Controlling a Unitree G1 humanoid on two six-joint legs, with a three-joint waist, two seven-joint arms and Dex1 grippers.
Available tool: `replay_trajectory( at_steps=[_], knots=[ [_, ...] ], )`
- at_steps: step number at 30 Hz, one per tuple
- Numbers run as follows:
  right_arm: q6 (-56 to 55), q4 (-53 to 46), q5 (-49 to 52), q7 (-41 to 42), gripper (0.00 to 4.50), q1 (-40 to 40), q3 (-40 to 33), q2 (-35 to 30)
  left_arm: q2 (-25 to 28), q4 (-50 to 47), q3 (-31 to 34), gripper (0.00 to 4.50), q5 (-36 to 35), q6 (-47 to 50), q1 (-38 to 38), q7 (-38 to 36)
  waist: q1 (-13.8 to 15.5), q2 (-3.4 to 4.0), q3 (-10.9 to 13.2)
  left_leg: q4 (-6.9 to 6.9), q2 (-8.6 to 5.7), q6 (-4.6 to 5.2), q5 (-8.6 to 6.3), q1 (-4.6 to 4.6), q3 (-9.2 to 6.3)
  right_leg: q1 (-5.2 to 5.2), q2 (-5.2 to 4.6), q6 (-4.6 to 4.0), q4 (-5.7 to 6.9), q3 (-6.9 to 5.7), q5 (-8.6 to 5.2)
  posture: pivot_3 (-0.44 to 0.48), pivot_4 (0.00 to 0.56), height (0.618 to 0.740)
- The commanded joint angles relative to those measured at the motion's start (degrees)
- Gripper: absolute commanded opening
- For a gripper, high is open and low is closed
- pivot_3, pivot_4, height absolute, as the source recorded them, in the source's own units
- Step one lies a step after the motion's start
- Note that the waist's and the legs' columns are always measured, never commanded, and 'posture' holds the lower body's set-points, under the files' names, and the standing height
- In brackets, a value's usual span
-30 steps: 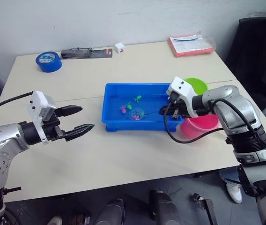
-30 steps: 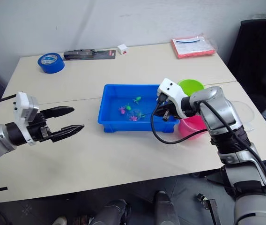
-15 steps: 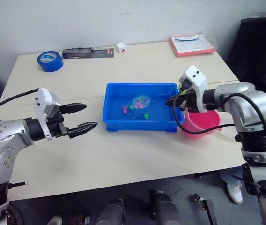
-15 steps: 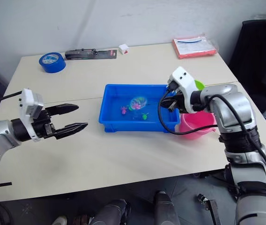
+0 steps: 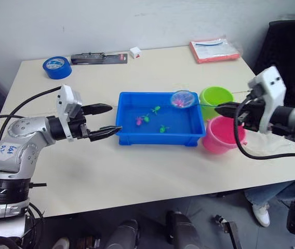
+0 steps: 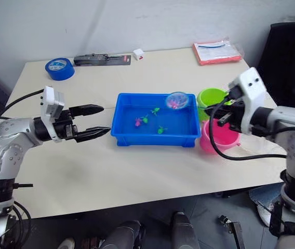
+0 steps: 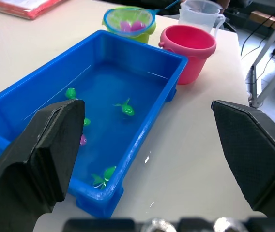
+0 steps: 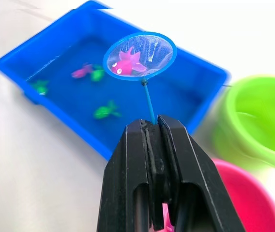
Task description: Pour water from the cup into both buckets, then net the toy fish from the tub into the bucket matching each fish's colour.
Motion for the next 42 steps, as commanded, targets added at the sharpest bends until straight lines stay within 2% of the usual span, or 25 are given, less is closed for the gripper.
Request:
replay_trajectory(
  at_steps=[1,7,13,15,23,32,42],
  knots=[
    [3.10,-6.46,1.90,-1.04,0.79,3.33,-8.11,-4.35,-0.91,2.83,-1.19,4.50,1.31,-2.87,-3.12,-2.83,0.35,0.00,0.00,0.00,0.00,0.00,0.00,0.00,0.00,-0.03,0.00,0.00,0.02,0.00,0.00,0.000,0.150,0.740],
    [3.89,-11.53,2.78,-0.96,0.79,12.03,-16.29,-9.21,-2.32,7.58,-2.98,4.50,3.16,-4.97,-6.32,-5.55,0.49,-0.03,-0.01,0.06,-0.01,0.02,0.01,-0.03,0.06,-0.07,-0.01,0.01,0.10,0.03,0.00,0.000,0.150,0.740],
    [-3.14,-16.69,-0.77,0.35,0.79,28.97,-23.34,-12.14,-3.14,11.37,-3.89,4.50,4.85,-6.63,-8.95,-7.69,0.58,-0.03,-0.02,0.05,-0.01,0.03,0.00,-0.04,0.12,-0.08,-0.01,0.01,0.12,0.06,0.01,0.000,0.150,0.740],
    [-6.06,-17.29,-1.62,0.12,0.79,32.17,-23.96,-12.30,-3.24,11.95,-3.88,4.50,5.16,-6.94,-9.19,-8.20,0.36,-0.04,-0.02,0.06,-0.02,0.04,0.01,0.00,0.16,-0.07,-0.01,0.02,0.15,0.10,0.01,0.000,0.150,0.740],
    [-28.49,-18.56,-15.33,-1.03,0.79,46.99,-21.15,-14.99,-3.73,13.61,-4.27,4.50,6.29,-7.57,-10.48,-9.41,0.50,-0.04,-0.02,0.08,-0.02,0.04,0.01,0.03,0.30,-0.13,0.00,0.04,0.16,0.18,0.02,0.000,0.150,0.740],
    [-48.42,-16.08,-29.74,0.46,0.79,52.58,-18.79,-19.49,-4.54,14.72,-4.60,4.50,7.13,-7.84,-11.48,-10.25,0.46,-0.05,-0.02,0.10,-0.01,0.04,0.01,0.03,0.35,-0.18,0.02,0.04,0.15,0.21,0.02,0.000,0.150,0.740],
    [-72.31,-9.14,-45.80,-0.05,0.79,56.36,-18.29,-19.67,-4.95,13.60,-4.32,4.50,7.10,-7.44,-10.50,-10.44,0.46,-0.06,-0.02,0.12,-0.02,0.04,0.01,0.03,0.37,-0.19,0.04,0.04,0.16,0.23,0.02,0.000,0.150,0.740]
  ],
)
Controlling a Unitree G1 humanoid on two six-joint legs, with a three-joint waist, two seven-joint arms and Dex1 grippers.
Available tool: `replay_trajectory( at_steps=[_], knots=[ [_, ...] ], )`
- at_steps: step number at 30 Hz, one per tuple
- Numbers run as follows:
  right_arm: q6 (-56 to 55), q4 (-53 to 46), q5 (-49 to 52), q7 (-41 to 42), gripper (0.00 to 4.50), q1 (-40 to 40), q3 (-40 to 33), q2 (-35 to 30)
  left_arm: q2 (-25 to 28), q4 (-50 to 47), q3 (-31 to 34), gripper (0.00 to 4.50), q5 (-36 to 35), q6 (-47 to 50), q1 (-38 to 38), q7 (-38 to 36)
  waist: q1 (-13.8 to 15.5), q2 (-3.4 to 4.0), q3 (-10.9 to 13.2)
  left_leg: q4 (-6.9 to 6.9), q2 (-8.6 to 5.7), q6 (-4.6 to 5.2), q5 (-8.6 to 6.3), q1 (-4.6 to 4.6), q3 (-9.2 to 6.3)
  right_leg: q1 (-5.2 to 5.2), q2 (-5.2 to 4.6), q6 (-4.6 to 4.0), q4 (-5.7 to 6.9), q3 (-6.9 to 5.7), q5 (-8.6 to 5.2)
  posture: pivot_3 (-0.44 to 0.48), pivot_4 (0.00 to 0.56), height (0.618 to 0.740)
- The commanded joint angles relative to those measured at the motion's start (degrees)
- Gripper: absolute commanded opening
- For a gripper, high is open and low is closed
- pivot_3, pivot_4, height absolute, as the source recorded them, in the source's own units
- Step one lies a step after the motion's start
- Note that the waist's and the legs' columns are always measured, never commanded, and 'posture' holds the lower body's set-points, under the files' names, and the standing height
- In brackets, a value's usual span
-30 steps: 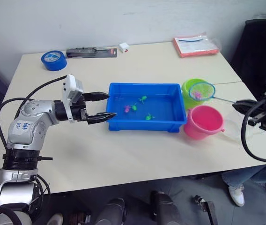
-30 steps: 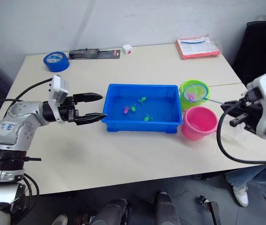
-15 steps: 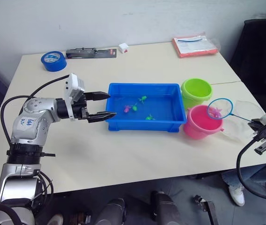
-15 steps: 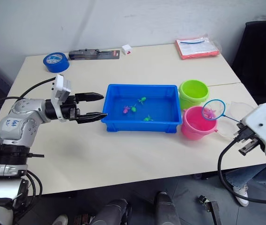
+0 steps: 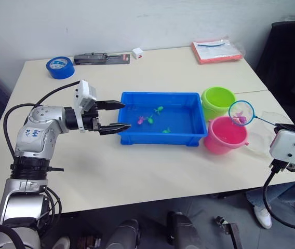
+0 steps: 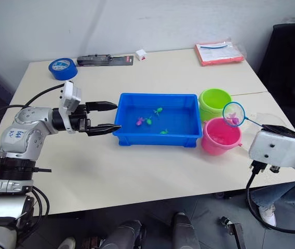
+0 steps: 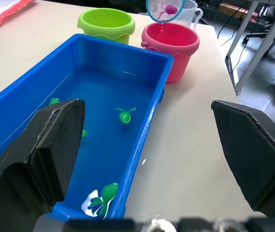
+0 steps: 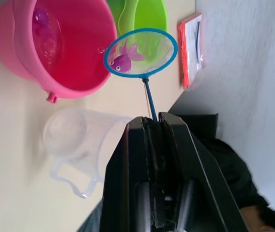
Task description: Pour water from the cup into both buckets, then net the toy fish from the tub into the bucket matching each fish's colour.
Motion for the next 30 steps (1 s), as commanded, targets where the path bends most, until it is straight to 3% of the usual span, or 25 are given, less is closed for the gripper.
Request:
replay_trajectory(
  at_steps=[1,10,30],
  knots=[
    [-8.87,2.22,-5.45,-1.37,0.79,0.82,-0.96,0.63,0.20,-1.30,1.10,4.50,-0.56,-0.28,-0.03,-0.46,-0.03,0.00,0.00,0.00,0.00,0.00,0.00,0.00,0.00,0.00,0.00,0.00,0.00,0.00,0.00,0.000,0.150,0.740],
    [-20.56,4.91,-9.97,-2.59,0.79,-0.23,-2.24,3.61,0.01,-2.39,0.47,4.50,-1.15,0.62,0.58,-1.98,-0.13,0.00,0.00,0.00,0.01,0.00,0.00,0.01,0.06,-0.03,0.02,0.00,0.04,0.06,0.00,0.000,0.150,0.740],
    [-29.85,6.73,-14.37,-2.84,0.79,-3.31,-3.93,5.66,-0.82,-1.93,0.36,4.50,-0.83,0.62,0.29,-3.99,-0.15,0.00,0.00,0.04,0.01,0.00,0.00,0.01,0.09,-0.04,0.04,0.00,0.10,0.09,0.00,0.000,0.150,0.740]
  ],
)
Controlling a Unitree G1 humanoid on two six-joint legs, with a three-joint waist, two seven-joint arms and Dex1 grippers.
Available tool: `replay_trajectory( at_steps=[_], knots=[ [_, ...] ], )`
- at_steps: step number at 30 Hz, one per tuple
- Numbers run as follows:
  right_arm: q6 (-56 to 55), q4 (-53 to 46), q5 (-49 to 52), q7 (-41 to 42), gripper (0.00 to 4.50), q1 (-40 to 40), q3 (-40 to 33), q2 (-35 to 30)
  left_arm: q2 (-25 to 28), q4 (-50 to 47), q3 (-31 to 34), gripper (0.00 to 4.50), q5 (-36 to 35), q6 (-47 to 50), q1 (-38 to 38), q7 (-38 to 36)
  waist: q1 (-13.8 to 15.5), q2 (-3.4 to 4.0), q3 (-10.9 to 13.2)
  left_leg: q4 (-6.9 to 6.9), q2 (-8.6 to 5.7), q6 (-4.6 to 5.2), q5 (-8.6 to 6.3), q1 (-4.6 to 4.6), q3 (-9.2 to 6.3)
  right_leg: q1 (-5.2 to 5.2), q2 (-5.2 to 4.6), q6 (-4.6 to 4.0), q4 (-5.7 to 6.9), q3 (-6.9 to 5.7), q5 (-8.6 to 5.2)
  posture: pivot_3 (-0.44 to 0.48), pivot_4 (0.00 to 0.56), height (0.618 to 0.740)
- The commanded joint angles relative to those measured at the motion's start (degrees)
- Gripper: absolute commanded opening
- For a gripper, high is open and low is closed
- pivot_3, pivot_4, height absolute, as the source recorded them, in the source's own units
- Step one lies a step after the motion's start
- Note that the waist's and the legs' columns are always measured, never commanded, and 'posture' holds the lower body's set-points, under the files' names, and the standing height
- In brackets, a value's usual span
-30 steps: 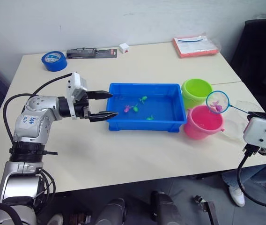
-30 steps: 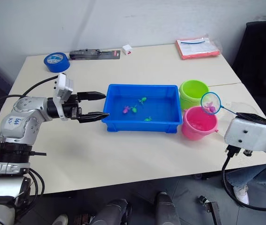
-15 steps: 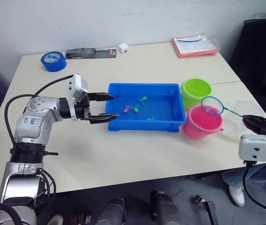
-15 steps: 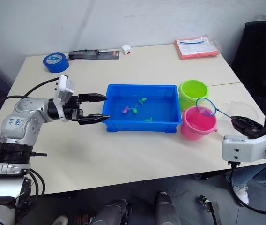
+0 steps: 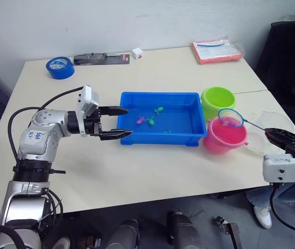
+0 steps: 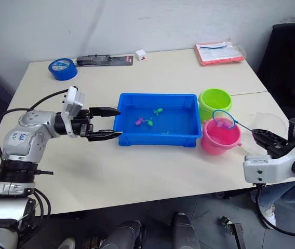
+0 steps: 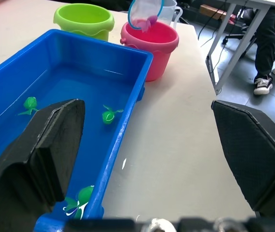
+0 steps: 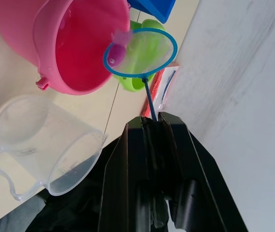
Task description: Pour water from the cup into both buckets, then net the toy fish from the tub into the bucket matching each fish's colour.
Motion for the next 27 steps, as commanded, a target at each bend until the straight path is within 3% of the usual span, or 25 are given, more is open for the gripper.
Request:
replay_trajectory(
  at_steps=[1,7,11,18,22,27],
  knots=[
    [-0.91,0.36,-0.68,-0.59,0.79,-1.23,-3.04,0.37,-0.08,-1.04,0.53,4.50,-0.67,-0.57,-1.02,-0.64,-0.02,0.00,0.00,0.00,0.00,0.00,0.00,0.00,0.00,0.00,0.01,0.00,0.00,0.00,0.00,0.000,0.150,0.740],
    [2.03,-1.08,1.83,1.35,0.79,-2.75,-2.03,1.30,-0.21,-1.10,0.68,4.50,-0.67,-0.53,-0.84,-0.72,-0.03,0.00,0.00,0.00,0.01,0.00,0.00,0.00,0.00,0.00,0.01,0.00,0.01,0.00,0.00,0.000,0.150,0.740],
    [13.72,-4.44,9.39,5.08,0.79,-9.99,2.78,1.83,0.26,-1.42,1.63,4.50,-0.44,-0.28,-0.42,0.75,-0.17,0.00,0.00,0.04,0.02,0.00,0.00,0.00,0.01,0.00,0.00,0.00,0.00,0.02,0.00,0.000,0.150,0.740],
    [50.35,-5.47,23.98,9.28,0.79,-32.55,20.70,3.90,4.83,-4.41,6.88,4.50,-0.48,4.00,3.66,8.23,-1.26,-0.05,-0.01,0.02,0.11,-0.03,0.00,0.02,0.02,-0.05,0.03,-0.01,0.03,0.04,0.00,0.000,0.150,0.740],
    [60.04,-1.20,26.39,6.09,0.79,-42.40,28.78,8.55,6.05,-9.17,10.15,4.50,-1.96,9.29,8.45,12.97,-1.32,-0.05,-0.01,-0.03,0.08,-0.02,-0.01,-0.01,0.00,-0.07,-0.03,-0.01,0.05,0.00,-0.01,0.000,0.150,0.740],
    [81.23,2.92,33.41,3.09,0.79,-53.17,34.92,18.38,7.38,-17.40,15.88,4.50,-3.93,13.64,16.44,17.96,-1.42,-0.07,-0.02,-0.01,0.08,-0.01,-0.01,-0.06,-0.02,-0.10,-0.03,-0.02,0.10,-0.04,0.00,0.000,0.150,0.740]
  ],
)
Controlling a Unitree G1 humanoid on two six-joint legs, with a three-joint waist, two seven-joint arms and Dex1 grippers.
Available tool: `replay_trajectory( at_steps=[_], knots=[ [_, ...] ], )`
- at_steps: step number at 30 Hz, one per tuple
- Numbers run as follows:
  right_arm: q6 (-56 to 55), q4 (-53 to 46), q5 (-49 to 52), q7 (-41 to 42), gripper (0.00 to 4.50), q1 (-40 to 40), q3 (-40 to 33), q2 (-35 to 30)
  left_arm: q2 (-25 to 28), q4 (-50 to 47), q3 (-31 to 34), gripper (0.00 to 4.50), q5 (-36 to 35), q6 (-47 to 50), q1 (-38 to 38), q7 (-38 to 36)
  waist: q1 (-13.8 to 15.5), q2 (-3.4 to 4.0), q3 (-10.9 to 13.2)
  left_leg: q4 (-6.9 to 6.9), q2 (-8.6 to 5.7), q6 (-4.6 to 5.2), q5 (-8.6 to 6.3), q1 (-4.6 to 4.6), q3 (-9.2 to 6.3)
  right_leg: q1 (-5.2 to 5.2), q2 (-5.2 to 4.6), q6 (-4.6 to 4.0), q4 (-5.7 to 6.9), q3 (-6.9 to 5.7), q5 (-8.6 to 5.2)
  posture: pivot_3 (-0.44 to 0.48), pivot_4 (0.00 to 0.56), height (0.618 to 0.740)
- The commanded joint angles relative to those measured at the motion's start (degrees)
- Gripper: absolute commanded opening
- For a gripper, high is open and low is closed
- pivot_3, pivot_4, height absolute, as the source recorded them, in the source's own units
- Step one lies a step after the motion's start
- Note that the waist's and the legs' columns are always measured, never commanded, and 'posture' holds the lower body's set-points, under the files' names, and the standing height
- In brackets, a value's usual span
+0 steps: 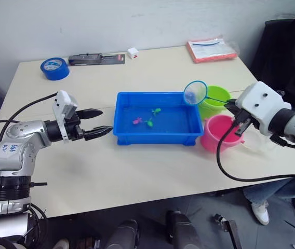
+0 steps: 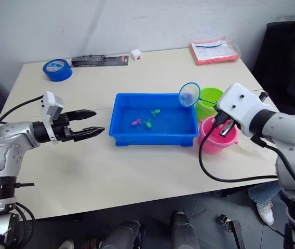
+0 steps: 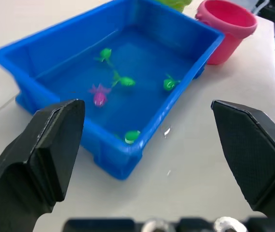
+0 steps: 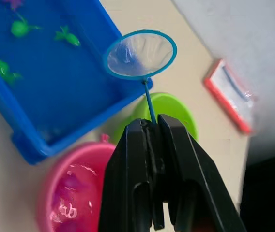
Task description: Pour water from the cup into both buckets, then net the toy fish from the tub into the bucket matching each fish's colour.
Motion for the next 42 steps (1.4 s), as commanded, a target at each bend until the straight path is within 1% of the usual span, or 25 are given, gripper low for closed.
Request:
replay_trajectory(
  at_steps=[1,5,7,14,18,28,33,42],
  knots=[
    [15.08,0.64,6.04,-1.18,0.79,-5.66,2.85,4.09,1.44,-6.87,4.74,4.50,-2.38,2.82,2.74,3.37,-0.01,0.00,0.00,-0.01,-0.01,0.00,0.00,0.00,0.01,-0.04,0.00,-0.01,0.00,0.01,0.00,0.000,0.150,0.740],
    [26.43,3.14,12.02,-2.56,0.79,-12.51,3.40,11.23,1.73,-10.49,6.93,4.50,-3.88,4.77,5.30,5.47,0.06,0.02,0.00,-0.01,0.01,-0.01,0.00,-0.02,0.00,-0.06,0.00,-0.02,0.03,-0.02,0.00,0.000,0.150,0.740],
    [28.82,4.64,13.81,-3.75,0.79,-14.74,4.04,13.88,1.76,-11.76,7.58,4.50,-4.39,5.36,6.15,6.41,0.01,0.02,0.00,0.00,0.00,-0.01,0.00,-0.02,0.00,-0.04,0.00,-0.03,0.03,-0.02,0.01,0.000,0.150,0.740],
    [29.60,8.14,17.81,-7.28,0.79,-18.31,5.80,17.04,1.90,-14.49,8.78,4.50,-5.70,6.06,8.48,8.33,-0.10,0.01,0.00,-0.02,-0.05,0.01,-0.01,-0.02,0.01,-0.04,-0.07,-0.06,0.01,-0.18,0.03,0.000,0.150,0.740],
    [32.42,9.37,20.22,-7.80,0.79,-19.22,8.87,16.68,1.98,-15.41,9.37,4.50,-6.04,5.94,9.58,9.05,-0.35,0.01,0.00,-0.04,0.00,0.00,-0.01,-0.01,0.03,-0.07,-0.04,-0.06,0.02,-0.18,0.03,0.000,0.150,0.740],
    [30.66,12.60,21.62,-10.54,0.79,-19.54,15.42,15.91,2.04,-16.18,9.48,4.50,-6.64,5.63,10.43,9.91,-0.23,0.01,0.00,-0.06,-0.01,-0.01,-0.02,-0.01,0.04,-0.07,-0.06,-0.07,0.00,-0.22,0.03,0.000,0.150,0.740],
    [28.71,18.00,20.84,-12.49,0.79,-21.42,19.49,18.22,2.34,-16.57,9.71,4.50,-6.97,5.75,10.62,10.16,-0.54,0.01,0.00,-0.07,0.00,-0.01,-0.02,0.00,0.06,-0.08,-0.05,-0.07,0.01,-0.21,0.03,0.000,0.150,0.740],
    [24.79,27.18,19.74,-15.12,0.79,-24.36,22.74,22.08,3.43,-18.06,11.18,4.50,-8.05,6.14,12.27,10.67,-1.55,0.01,0.00,-0.10,-0.01,0.00,-0.02,0.00,0.05,-0.08,-0.09,-0.07,-0.03,-0.32,0.04,0.000,0.150,0.740]
  ],
)
